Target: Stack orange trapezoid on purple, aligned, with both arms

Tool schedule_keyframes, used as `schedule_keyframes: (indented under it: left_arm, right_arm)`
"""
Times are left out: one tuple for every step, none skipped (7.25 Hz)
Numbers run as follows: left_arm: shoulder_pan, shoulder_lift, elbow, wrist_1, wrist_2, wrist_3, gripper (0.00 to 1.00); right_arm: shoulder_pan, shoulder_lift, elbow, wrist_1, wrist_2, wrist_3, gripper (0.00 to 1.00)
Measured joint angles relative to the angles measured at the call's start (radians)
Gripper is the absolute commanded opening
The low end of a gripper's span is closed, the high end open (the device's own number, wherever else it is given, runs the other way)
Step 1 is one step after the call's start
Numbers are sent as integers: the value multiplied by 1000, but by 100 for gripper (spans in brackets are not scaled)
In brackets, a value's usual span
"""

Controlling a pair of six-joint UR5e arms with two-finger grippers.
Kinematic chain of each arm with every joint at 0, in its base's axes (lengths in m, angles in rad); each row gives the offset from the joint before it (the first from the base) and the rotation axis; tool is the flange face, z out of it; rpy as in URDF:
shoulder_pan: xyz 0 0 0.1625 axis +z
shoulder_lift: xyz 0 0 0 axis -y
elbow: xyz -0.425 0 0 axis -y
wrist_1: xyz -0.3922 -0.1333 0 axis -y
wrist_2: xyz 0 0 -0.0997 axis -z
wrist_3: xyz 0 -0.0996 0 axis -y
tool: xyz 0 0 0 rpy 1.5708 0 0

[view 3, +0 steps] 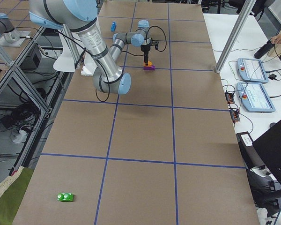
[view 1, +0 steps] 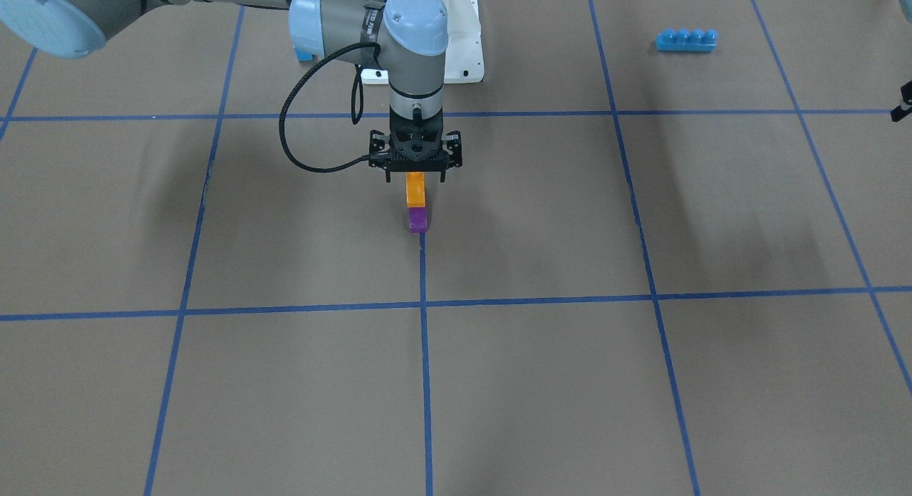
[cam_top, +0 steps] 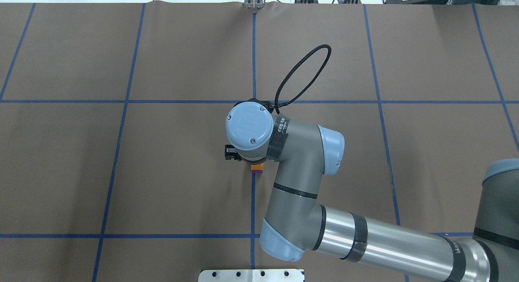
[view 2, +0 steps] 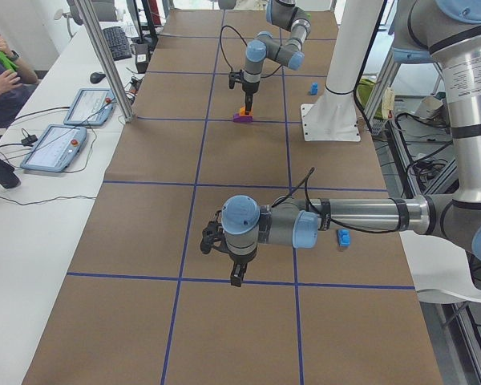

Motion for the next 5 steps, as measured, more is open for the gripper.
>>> schedule_keyframes:
  left_arm:
    - [1,0,5,1,-1,-2,100]
    - [2,0,13,2,-2,-3,100]
    - [3,4,16,3,-3,-3,100]
    - [3,9,17,5,-5,-3,100]
    - [4,10,19,6,-6,-3,100]
  right_arm:
    - [0,0,0,0,0,0,100]
    - [0,0,0,0,0,0,100]
    - [0,0,0,0,0,0,100]
    - [0,0,0,0,0,0,100]
    - [0,0,0,0,0,0,100]
